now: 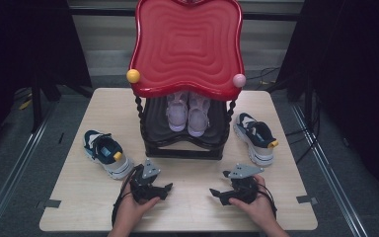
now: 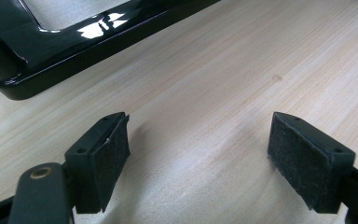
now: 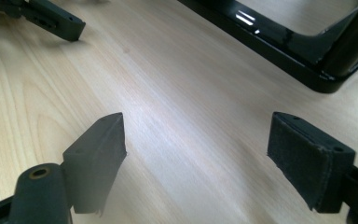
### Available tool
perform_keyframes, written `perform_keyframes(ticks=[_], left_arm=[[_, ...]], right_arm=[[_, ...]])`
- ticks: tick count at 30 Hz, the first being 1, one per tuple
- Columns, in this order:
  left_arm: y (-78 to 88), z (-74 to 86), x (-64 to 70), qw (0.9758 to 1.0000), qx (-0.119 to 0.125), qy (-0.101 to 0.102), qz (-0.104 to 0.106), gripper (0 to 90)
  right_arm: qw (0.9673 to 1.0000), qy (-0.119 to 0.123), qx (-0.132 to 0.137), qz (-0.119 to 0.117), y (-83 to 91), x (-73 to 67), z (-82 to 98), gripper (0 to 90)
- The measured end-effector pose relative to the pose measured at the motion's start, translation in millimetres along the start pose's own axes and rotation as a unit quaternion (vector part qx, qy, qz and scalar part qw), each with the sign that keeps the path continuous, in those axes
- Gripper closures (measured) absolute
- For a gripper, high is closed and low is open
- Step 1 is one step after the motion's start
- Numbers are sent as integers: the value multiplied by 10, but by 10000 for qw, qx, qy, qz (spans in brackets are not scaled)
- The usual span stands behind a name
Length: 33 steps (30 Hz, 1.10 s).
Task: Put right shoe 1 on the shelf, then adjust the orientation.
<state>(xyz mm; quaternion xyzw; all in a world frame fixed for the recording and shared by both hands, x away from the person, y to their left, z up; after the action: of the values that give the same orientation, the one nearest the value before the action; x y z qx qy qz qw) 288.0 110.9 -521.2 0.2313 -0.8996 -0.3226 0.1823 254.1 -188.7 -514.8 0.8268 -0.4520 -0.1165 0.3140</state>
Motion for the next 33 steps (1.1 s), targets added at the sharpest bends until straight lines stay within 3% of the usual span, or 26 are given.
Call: perform_keyframes(ticks=[4, 17, 25, 33], left_arm=[[0, 0, 0, 10000, -1, 0, -1, 201], [0, 0, 1, 10000, -2, 1, -1, 201], [0, 0, 1, 10000, 5, -1, -4, 201], [1, 0, 1, 10000, -4, 2, -4, 201]], right_arm=[[9999, 15, -91, 70, 2, 32, 65, 187], [9995, 24, -313, -27, -1, 93, 118, 148], [9991, 220, -351, 102, 2, 67, 126, 137], [9991, 230, -353, 97, 1, 67, 126, 135]])
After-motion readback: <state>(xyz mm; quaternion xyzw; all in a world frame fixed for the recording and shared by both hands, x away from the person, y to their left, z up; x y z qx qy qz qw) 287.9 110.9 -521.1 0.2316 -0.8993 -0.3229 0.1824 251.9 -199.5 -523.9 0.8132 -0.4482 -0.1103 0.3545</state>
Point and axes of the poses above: each handheld gripper's, and its own axes: y roughly backward along the jaws, z roughly out of its underside, x roughly to its right, the point moved 2 cm from there along -y, roughly forward along the jaws, and after that the axes turned 14 degrees about z, right-handed, at the moved point
